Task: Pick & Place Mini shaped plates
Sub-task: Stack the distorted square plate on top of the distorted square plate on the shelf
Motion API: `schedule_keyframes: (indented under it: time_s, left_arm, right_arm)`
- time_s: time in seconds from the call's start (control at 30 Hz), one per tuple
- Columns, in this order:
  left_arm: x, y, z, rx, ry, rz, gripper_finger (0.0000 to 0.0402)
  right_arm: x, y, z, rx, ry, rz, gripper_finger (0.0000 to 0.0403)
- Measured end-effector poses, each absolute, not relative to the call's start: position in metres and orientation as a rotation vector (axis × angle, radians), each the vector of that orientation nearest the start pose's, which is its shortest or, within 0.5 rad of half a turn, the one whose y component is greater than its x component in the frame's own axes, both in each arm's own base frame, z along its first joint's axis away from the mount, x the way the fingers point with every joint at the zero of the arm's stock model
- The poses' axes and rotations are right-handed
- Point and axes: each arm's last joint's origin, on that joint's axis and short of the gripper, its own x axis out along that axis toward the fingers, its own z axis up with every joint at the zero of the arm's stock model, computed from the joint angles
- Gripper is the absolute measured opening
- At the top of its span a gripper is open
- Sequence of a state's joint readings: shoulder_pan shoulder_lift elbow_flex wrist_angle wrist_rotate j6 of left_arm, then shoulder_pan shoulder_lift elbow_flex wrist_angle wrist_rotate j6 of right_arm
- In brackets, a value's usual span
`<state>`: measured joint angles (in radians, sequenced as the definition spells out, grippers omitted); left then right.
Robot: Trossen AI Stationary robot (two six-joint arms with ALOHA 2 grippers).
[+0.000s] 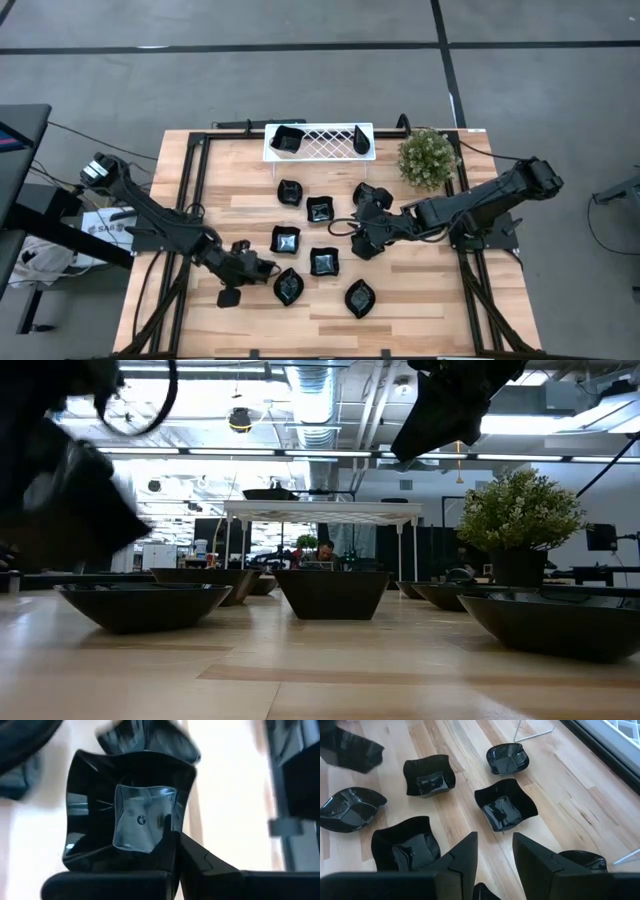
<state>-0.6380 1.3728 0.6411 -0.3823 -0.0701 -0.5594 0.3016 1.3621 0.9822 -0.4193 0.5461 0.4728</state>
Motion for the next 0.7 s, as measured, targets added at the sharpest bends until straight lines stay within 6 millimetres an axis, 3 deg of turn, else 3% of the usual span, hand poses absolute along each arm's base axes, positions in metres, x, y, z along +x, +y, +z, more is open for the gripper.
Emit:
schedule_keyframes:
  time_s: [0.2, 0.4, 0.7]
  left_arm:
    - [0.182, -0.128, 0.188, -0.133, 0.976, -0.175, 0.0007]
    - [0.177, -0.116, 0.218, -0.093, 0.752, -0.04, 0.0009]
    - [0.192, -0.08, 0.274, 0.023, 0.531, 0.107, 0.001]
  right_arm:
    - [0.272, 0.069, 0.261, 0.126, 0.642, -0.392, 0.0118]
    - [0.272, 0.069, 0.261, 0.127, 0.64, -0.391, 0.0118]
    - [0.273, 0.068, 0.261, 0.09, 0.646, -0.385, 0.0118]
